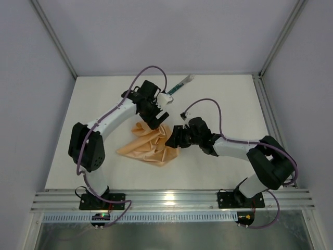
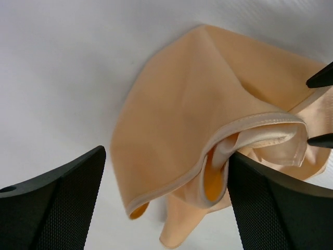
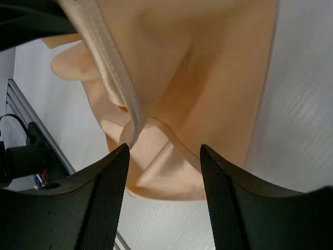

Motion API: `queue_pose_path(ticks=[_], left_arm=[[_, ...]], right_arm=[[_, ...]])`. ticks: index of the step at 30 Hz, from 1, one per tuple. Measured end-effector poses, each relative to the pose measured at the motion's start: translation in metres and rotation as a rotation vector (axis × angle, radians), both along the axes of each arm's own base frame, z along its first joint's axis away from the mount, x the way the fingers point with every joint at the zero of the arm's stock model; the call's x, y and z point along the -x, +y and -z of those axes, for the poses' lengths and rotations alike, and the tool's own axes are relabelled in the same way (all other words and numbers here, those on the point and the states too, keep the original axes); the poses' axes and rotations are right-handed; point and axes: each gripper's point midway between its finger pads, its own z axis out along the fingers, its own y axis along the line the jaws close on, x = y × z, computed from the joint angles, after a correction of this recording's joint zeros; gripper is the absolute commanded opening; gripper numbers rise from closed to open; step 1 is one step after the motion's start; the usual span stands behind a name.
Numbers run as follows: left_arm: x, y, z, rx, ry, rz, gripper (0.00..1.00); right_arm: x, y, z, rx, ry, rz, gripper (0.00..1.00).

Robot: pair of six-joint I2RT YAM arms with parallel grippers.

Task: Fold the napkin into a case and place the utensils inside
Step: Place the crumpled napkin at the center of the board, then pick up the crumpled napkin from the center of the board.

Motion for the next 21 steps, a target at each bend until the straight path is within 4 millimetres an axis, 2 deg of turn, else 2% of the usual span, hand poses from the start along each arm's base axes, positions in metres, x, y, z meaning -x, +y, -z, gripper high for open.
queue_pose_path(ticks=[2,4,6,8,9,11,13,15,17,19,20,21], left_arm=[[-0.008,0.017,-0.010,0.020,-0.014,-0.057,0.96],[-0.011,0.047,-0.023,0.041,-0.035,-0.127,0.96],[-0.003,0.087,-0.033,0.043,-0.050,-0.202,0.96],[0.013,0.121,-0.031,0.027,-0.052,-0.259,0.96],[0.027,0.136,-0.025,0.011,-0.037,-0.276,0.97],[0.058,0.152,-0.004,-0.025,0.024,-0.277,0.97],[0.088,0.159,0.023,-0.061,0.106,-0.258,0.98],[0.109,0.165,0.044,-0.088,0.174,-0.243,0.98],[0.126,0.172,0.061,-0.106,0.229,-0.249,0.97],[0.128,0.177,0.069,-0.113,0.237,-0.266,0.87],[0.126,0.179,0.072,-0.114,0.232,-0.278,0.79],[0.121,0.180,0.074,-0.114,0.221,-0.291,0.60]], right_arm=[[-0.007,0.006,0.003,-0.003,0.010,0.006,0.60],[-0.013,0.009,0.006,-0.001,0.017,0.015,0.59],[-0.015,0.011,0.008,0.003,0.023,0.021,0.57],[-0.019,0.014,0.010,0.004,0.028,0.024,0.57],[-0.020,0.015,0.011,0.005,0.033,0.026,0.57],[-0.025,0.019,0.015,0.008,0.043,0.028,0.54],[-0.028,0.022,0.020,0.015,0.052,0.027,0.49],[-0.031,0.026,0.026,0.021,0.064,0.026,0.47],[-0.032,0.030,0.028,0.022,0.067,0.021,0.38],[-0.034,0.033,0.025,0.015,0.065,0.016,0.28],[-0.035,0.035,0.023,0.011,0.063,0.015,0.19],[-0.036,0.037,0.021,0.008,0.058,0.012,0.16]])
